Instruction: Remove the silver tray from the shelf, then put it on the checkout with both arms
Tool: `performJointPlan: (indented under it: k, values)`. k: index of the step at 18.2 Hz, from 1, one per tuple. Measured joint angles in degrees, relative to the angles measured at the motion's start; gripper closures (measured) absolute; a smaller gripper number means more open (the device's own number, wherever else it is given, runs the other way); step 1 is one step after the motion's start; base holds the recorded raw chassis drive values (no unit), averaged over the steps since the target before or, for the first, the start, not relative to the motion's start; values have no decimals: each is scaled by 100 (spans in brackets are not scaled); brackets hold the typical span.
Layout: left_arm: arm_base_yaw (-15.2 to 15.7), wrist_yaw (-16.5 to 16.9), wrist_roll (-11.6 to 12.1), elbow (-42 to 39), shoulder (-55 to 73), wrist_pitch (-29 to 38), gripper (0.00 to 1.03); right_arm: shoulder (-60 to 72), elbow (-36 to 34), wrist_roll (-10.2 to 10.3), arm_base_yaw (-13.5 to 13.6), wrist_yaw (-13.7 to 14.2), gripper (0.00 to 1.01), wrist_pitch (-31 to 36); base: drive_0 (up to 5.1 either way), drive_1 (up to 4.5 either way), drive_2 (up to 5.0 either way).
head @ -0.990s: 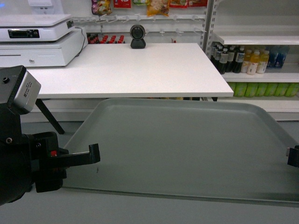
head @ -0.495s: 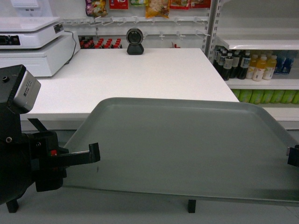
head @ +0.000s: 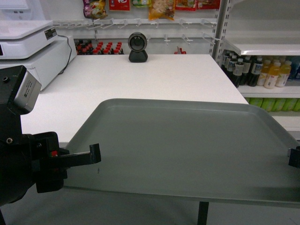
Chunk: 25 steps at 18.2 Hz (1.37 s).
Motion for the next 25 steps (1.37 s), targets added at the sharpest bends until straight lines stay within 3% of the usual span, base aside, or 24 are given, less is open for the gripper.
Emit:
performJointPlan:
  k: [18,25]
  values:
    - [2,0,-4,0,0,13,100,-2,2,0,2,0,98,20,-22,406,-408]
    - [-4,-7,-22,0,13,15,100,-2,9,0,0,2,98,15,0,0,0]
